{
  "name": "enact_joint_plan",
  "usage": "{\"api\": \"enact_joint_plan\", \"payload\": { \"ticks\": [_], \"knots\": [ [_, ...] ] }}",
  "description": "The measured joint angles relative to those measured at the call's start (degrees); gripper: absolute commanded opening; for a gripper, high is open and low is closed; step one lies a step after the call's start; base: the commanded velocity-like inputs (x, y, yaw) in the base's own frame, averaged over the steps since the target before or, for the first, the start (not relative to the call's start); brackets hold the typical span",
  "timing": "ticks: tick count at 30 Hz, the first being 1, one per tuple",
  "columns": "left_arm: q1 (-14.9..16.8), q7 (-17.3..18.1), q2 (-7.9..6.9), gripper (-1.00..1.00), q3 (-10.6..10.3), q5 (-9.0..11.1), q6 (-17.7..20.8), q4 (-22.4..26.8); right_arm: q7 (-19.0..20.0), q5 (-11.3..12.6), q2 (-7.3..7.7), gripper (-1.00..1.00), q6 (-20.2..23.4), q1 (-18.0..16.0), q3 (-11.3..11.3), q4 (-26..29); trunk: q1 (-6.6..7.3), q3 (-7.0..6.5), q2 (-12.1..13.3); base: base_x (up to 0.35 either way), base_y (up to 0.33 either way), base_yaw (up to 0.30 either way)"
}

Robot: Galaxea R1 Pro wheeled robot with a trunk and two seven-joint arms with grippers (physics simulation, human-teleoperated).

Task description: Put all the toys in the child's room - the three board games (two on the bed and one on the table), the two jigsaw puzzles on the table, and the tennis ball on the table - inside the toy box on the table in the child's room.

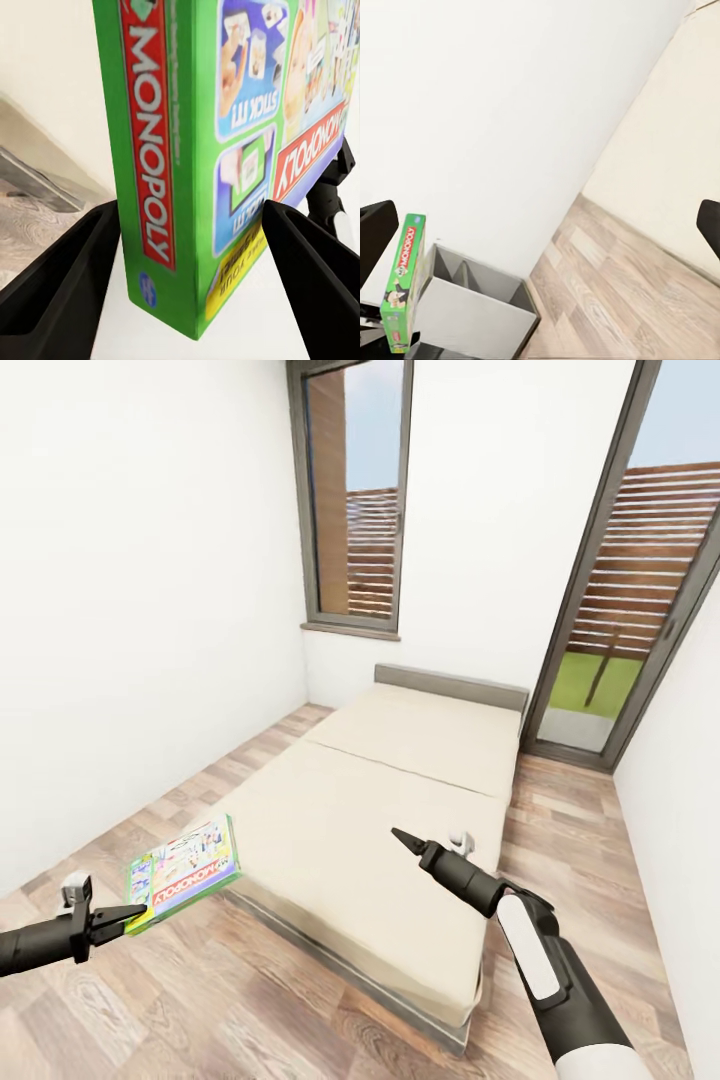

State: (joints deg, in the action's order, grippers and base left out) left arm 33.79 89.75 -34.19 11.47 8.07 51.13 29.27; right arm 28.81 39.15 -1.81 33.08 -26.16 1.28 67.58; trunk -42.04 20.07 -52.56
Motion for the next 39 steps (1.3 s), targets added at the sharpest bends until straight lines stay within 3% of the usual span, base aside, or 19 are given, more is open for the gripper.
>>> {"api": "enact_joint_plan", "payload": {
  "ticks": [39],
  "knots": [
    [0.0, 0.0, -0.39, -1.0, 0.2, 0.0, -0.1, 0.1, -0.2, 0.0, -0.12, 1.0, 0.0, 0.0, 0.0, 0.0, 8.58, -7.82, 15.7, 0.0, 0.0, 0.288]
  ]
}}
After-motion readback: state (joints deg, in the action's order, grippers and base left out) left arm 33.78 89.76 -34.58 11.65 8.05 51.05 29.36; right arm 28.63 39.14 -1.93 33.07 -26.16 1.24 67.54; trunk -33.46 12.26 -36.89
